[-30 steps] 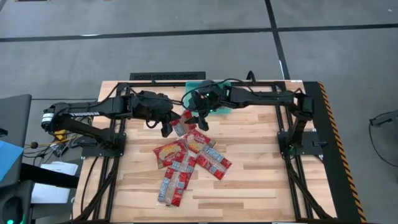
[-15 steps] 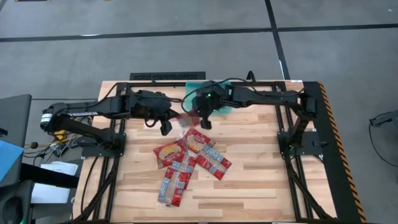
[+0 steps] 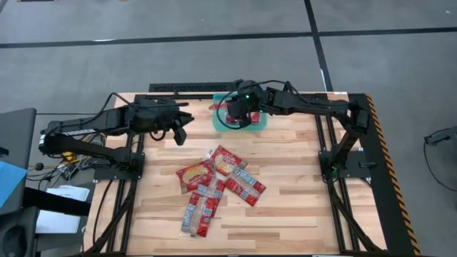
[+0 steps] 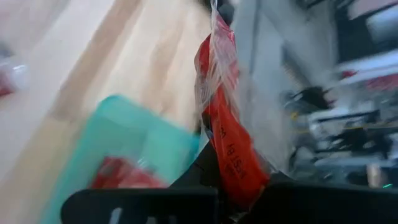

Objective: Sort popcorn bags into baskets
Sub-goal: Put the red popcorn bag into the green bin

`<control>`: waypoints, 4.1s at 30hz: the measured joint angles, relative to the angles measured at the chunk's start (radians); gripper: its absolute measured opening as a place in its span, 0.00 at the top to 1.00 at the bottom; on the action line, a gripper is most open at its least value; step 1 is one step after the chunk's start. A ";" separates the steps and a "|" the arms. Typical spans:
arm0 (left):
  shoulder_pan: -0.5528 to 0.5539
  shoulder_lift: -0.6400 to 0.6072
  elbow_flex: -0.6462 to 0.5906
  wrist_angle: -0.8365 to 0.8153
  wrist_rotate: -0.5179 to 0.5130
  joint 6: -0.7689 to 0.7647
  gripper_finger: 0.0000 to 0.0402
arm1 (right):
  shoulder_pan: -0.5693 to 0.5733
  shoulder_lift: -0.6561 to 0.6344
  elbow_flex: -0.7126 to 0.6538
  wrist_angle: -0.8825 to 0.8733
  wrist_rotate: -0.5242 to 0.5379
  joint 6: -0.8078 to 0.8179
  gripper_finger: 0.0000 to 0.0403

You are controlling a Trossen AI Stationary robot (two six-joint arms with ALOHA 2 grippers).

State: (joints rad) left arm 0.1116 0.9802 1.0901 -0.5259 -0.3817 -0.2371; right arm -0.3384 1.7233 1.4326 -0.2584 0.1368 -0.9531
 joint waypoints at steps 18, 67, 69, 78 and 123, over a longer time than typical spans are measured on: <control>0.000 0.037 -0.002 -0.092 -0.065 -0.067 0.82 | -0.122 0.067 -0.079 0.201 -0.187 0.057 0.94; 0.001 0.036 -0.002 -0.089 -0.176 -0.082 0.82 | -0.244 0.164 -0.080 0.299 -0.349 0.055 0.86; 0.001 0.036 -0.002 -0.090 -0.176 -0.082 0.82 | -0.246 0.164 -0.080 0.296 -0.365 0.055 0.83; 0.001 0.036 -0.002 -0.089 -0.180 -0.078 0.82 | -0.252 0.164 -0.080 0.283 -0.381 0.054 0.62; -0.075 0.149 -0.538 0.259 0.167 -0.226 0.33 | -0.046 -0.170 -0.081 -0.685 -0.424 0.637 0.51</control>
State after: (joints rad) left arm 0.0363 1.1290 0.5524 -0.2673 -0.2145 -0.4627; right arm -0.3841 1.5536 1.3519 -0.9438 -0.2872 -0.3160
